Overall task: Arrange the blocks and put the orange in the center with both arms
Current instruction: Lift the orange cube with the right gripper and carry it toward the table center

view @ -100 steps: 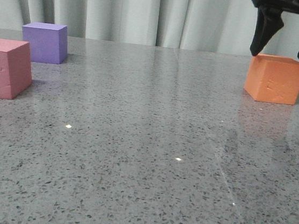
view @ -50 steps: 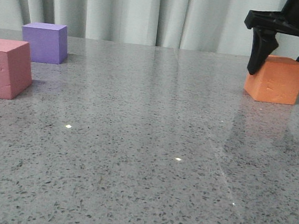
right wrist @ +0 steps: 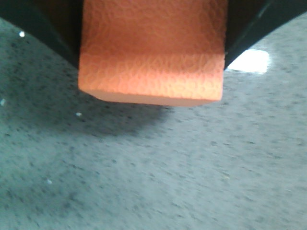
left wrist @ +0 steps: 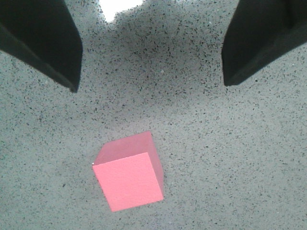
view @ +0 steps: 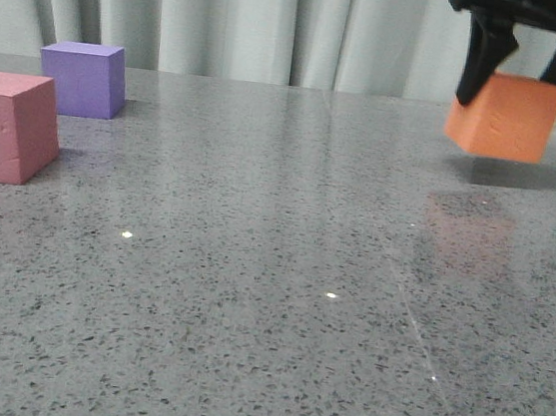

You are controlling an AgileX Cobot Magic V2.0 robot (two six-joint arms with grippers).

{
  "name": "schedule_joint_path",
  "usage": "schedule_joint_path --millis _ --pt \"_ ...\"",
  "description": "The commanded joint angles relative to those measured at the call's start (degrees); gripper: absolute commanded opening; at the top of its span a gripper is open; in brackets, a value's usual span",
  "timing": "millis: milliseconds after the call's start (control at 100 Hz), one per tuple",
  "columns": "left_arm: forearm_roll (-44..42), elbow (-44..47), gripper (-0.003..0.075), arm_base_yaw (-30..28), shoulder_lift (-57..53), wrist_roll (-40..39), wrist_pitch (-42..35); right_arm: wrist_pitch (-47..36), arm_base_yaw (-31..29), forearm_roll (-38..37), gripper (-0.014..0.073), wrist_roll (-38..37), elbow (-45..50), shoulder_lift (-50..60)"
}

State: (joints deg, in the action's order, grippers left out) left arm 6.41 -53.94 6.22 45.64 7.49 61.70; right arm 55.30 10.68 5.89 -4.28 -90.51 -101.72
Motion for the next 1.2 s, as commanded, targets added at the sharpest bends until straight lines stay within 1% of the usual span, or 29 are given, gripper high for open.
schedule_joint_path --millis 0,120,350,460,580,690,920,1070,1190 --pt "0.6 -2.1 0.0576 0.5 0.1 -0.1 -2.6 0.5 2.1 1.0 0.0268 -1.1 -4.3 3.0" --pt "0.6 -2.1 0.0576 0.5 0.1 -0.1 -2.6 0.5 6.1 0.0 0.0268 -4.4 -6.7 3.0" --pt "0.6 -2.1 0.0576 0.5 0.1 -0.1 -2.6 -2.1 15.2 -8.4 0.0268 -14.6 -7.9 2.7" --pt "0.6 -2.1 0.0576 0.5 0.1 -0.1 -2.6 -4.1 17.8 -10.1 0.0268 -19.8 -8.0 2.7" --pt "0.6 -2.1 0.0576 0.5 0.1 -0.1 -2.5 -5.3 19.0 -10.2 0.0268 -23.9 -8.9 2.0" --pt "0.6 -2.1 0.0576 0.5 0.1 -0.1 -2.5 -3.6 19.9 -10.0 0.0268 -24.4 -12.4 -0.3" --pt "0.6 -2.1 0.0576 0.5 0.1 -0.1 -2.5 3.1 22.3 -10.2 0.0268 -24.4 -22.6 -7.5" --pt "0.6 -2.1 0.0576 0.5 0.1 -0.1 -2.5 4.7 23.1 -10.2 0.0268 -24.5 -26.5 -11.4" --pt "0.6 -2.1 0.0576 0.5 0.1 -0.1 -2.5 5.8 23.2 -10.2 0.0268 -25.1 -27.5 -13.1"
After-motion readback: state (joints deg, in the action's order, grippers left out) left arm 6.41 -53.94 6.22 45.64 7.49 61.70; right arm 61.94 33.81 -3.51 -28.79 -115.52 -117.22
